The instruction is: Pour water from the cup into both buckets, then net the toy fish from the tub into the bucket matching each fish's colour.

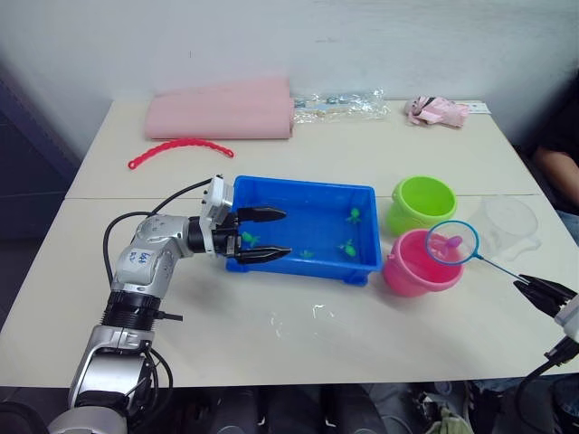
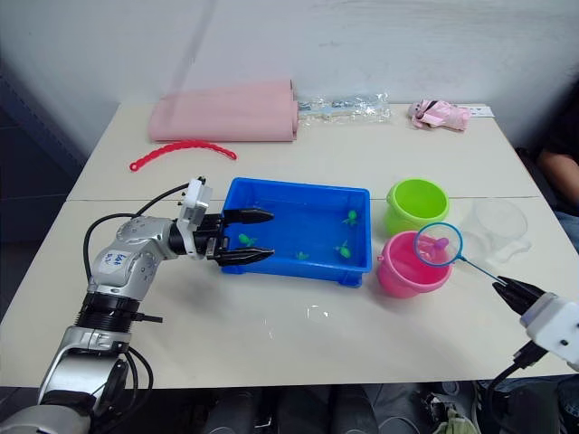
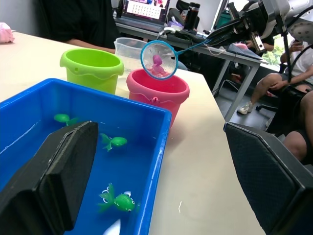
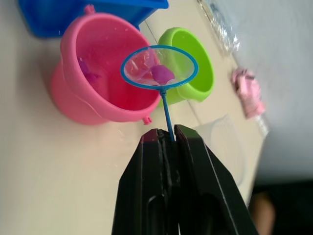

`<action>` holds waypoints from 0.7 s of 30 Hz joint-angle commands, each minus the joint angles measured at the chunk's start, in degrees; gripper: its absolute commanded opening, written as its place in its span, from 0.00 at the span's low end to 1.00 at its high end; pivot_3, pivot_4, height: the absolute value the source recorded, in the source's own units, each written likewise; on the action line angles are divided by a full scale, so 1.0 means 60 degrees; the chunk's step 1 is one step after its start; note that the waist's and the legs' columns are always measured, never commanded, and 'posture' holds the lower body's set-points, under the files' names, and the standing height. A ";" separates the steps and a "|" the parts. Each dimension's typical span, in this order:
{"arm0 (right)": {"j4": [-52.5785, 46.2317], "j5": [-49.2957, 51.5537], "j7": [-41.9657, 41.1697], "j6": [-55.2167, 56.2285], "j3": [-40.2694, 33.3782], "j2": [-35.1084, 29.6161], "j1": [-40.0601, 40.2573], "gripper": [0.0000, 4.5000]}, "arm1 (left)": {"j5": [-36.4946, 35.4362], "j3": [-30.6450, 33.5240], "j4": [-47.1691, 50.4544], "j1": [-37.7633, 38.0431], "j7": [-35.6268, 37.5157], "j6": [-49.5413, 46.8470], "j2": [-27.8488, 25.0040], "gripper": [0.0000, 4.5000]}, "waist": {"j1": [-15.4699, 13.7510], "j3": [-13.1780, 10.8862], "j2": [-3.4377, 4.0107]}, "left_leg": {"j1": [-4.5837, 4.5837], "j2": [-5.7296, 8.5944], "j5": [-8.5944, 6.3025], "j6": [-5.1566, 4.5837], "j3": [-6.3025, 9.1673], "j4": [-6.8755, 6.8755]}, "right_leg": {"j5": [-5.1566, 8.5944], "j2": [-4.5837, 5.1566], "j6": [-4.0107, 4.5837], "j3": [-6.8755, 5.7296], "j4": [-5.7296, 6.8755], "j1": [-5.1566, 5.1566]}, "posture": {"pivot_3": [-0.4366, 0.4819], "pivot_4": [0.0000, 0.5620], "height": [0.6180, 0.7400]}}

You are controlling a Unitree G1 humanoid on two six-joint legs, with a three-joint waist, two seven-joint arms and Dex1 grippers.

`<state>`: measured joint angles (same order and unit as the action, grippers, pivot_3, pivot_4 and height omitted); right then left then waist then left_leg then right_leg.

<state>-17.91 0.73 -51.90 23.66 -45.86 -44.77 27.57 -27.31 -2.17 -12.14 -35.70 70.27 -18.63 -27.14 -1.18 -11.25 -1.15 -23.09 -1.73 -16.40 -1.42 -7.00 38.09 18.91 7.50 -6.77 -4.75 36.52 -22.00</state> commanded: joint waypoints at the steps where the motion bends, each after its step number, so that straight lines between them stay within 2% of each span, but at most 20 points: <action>1: 0.0713 -0.1786 0.0943 0.2258 -0.0362 -0.0522 -0.0162 0.00 | -0.0041 0.0145 0.0115 -0.0085 0.0051 0.0161 0.0010 0.99 | 0.0005 0.0000 0.0000 | 0.0002 0.0001 0.0000 0.0001 0.0000 0.0000 | 0.0000 0.0001 0.0000 0.0001 -0.0001 0.0002 | 0.48 0.27 1.00; 7: 0.1833 -0.3148 0.2065 0.3750 -0.0350 -0.1300 -0.0470 0.00 | -0.0073 0.0148 0.0149 -0.0078 0.0010 0.0096 0.0030 0.99 | 0.0009 0.0000 0.0000 | 0.0004 0.0001 0.0004 0.0007 0.0008 0.0002 | -0.0001 0.0003 -0.0002 -0.0003 -0.0007 0.0012 | 0.48 0.27 1.00; 12: 0.2103 -0.4116 0.3008 0.4768 -0.0279 -0.1705 -0.0837 0.00 | -0.0091 0.0196 0.0140 -0.0064 -0.0035 0.0115 0.0037 0.99 | 0.0045 0.0000 0.0000 | 0.0007 -0.0001 0.0005 0.0009 0.0014 0.0003 | -0.0001 0.0001 -0.0001 -0.0008 -0.0012 0.0020 | 0.48 0.27 1.00; 21: 0.2006 -0.4349 0.3338 0.4615 0.0012 -0.1962 -0.0750 0.00 | -0.0118 0.0243 0.0223 0.0071 -0.0157 0.0140 0.0074 0.99 | 0.0115 0.0000 0.0000 | 0.0023 -0.0001 0.0006 0.0010 0.0026 0.0002 | -0.0001 0.0002 -0.0002 -0.0017 -0.0023 0.0050 | 0.48 0.27 1.00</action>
<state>-4.70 -25.32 -32.97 51.03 -44.83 -55.84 23.02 -27.31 -2.11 -12.14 -35.49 69.52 -18.59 -27.00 -0.49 -11.25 -1.15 -22.92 -1.74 -16.36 -1.36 -6.82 38.10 18.90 7.51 -6.78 -4.89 36.35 -21.64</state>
